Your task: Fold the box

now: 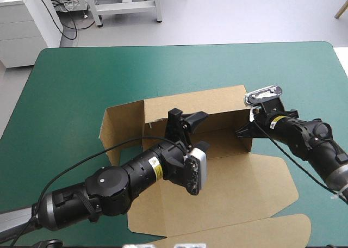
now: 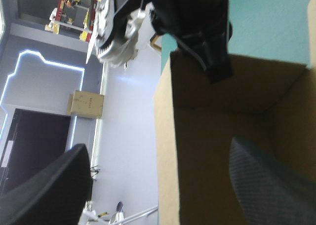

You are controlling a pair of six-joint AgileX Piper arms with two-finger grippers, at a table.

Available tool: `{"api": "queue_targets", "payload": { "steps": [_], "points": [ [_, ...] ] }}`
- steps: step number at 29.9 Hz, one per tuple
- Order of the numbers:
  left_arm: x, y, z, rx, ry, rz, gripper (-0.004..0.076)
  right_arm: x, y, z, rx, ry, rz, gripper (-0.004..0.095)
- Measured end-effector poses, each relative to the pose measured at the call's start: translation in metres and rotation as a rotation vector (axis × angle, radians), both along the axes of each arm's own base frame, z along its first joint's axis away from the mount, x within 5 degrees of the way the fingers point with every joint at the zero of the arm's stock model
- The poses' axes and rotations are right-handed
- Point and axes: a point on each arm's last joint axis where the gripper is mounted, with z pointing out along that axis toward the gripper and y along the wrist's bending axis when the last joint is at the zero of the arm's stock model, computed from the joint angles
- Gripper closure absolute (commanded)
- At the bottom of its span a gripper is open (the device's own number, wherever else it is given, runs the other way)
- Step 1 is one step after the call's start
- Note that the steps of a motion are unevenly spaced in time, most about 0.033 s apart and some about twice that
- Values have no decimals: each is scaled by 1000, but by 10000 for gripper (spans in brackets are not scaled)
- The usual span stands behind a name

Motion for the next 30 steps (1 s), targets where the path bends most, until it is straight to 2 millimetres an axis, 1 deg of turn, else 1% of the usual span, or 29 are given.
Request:
{"api": "queue_targets", "payload": {
  "steps": [4, 6, 9, 12, 16, 19, 22, 24, 27, 30],
  "points": [
    [-15, -6, 2, -23, 48, -42, 194, 0, 0, 0, 4, 1, -3, 924],
    [-17, -7, 7, -43, 79, -36, 198, 0, 0, 0, 5, 2, -4, 924],
    [-16, -5, 22, -42, 144, 12, 198, 0, 0, 0, 5, 2, -5, 924],
    [-16, -2, 37, 55, 276, 73, 198, 0, 0, 0, 6, 2, -6, 924],
    [-23, 1, 54, 271, 432, 84, 198, 0, 0, 0, 6, 2, -6, 924],
    [-24, 3, 74, 306, 508, 82, 198, 0, 0, 0, 6, 2, -6, 924],
    [-14, 12, 93, 277, 560, 123, 198, 0, 0, 0, 6, 2, -6, 924],
    [-4, 22, 101, 252, 587, 178, 198, 0, 0, 0, 6, 2, -6, 924],
    [19, 39, 109, 171, 632, 306, 198, 0, 0, 0, 6, 2, -6, 924],
    [42, 58, 112, 82, 681, 448, 199, 0, 0, 0, 6, 2, -6, 924]
  ]
}}
